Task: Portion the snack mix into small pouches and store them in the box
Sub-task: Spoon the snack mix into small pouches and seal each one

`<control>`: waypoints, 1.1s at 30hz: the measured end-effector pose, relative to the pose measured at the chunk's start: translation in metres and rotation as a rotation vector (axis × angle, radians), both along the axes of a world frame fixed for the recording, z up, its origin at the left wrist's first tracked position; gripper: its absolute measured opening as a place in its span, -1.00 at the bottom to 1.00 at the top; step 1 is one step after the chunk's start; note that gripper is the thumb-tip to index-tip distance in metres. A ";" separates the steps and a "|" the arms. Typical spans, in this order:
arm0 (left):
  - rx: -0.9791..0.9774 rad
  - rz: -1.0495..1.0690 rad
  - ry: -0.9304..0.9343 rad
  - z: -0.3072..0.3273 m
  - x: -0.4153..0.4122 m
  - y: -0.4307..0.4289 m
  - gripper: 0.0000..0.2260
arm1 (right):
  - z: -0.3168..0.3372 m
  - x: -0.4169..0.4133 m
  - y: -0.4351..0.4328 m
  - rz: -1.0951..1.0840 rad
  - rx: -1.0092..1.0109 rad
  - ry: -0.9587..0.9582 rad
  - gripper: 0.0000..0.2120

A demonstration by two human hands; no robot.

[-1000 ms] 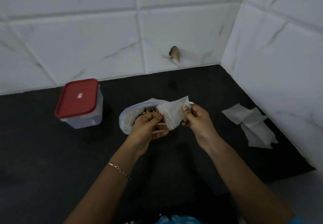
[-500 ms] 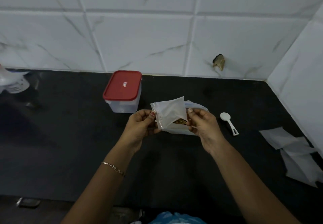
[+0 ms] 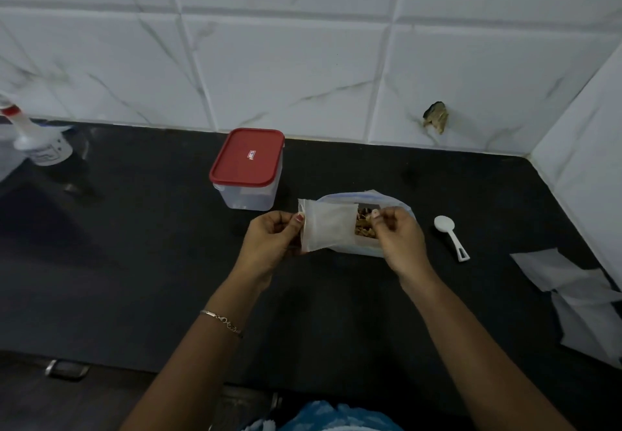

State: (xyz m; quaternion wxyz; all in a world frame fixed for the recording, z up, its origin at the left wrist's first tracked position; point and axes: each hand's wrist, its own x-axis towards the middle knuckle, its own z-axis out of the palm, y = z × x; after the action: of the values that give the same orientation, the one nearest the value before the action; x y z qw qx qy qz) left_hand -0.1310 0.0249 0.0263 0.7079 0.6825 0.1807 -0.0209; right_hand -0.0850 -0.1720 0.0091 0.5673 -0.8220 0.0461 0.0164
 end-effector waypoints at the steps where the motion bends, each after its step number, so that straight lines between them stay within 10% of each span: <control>1: 0.030 0.001 0.002 0.000 -0.001 0.000 -0.84 | 0.001 -0.003 0.001 -0.005 -0.050 -0.070 -0.98; 7: 0.106 -0.034 -0.020 -0.005 -0.009 -0.016 -0.88 | 0.002 -0.030 0.029 0.298 0.130 -0.004 -0.77; 33: 0.081 -0.173 -0.069 0.001 0.000 -0.023 -0.91 | -0.006 -0.019 0.028 0.201 0.175 0.023 -0.93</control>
State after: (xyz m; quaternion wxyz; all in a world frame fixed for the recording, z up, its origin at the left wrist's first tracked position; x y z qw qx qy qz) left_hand -0.1306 0.0019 0.0270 0.6813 0.7237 0.0972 -0.0512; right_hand -0.1043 -0.1435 0.0034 0.6318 -0.7697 -0.0316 0.0863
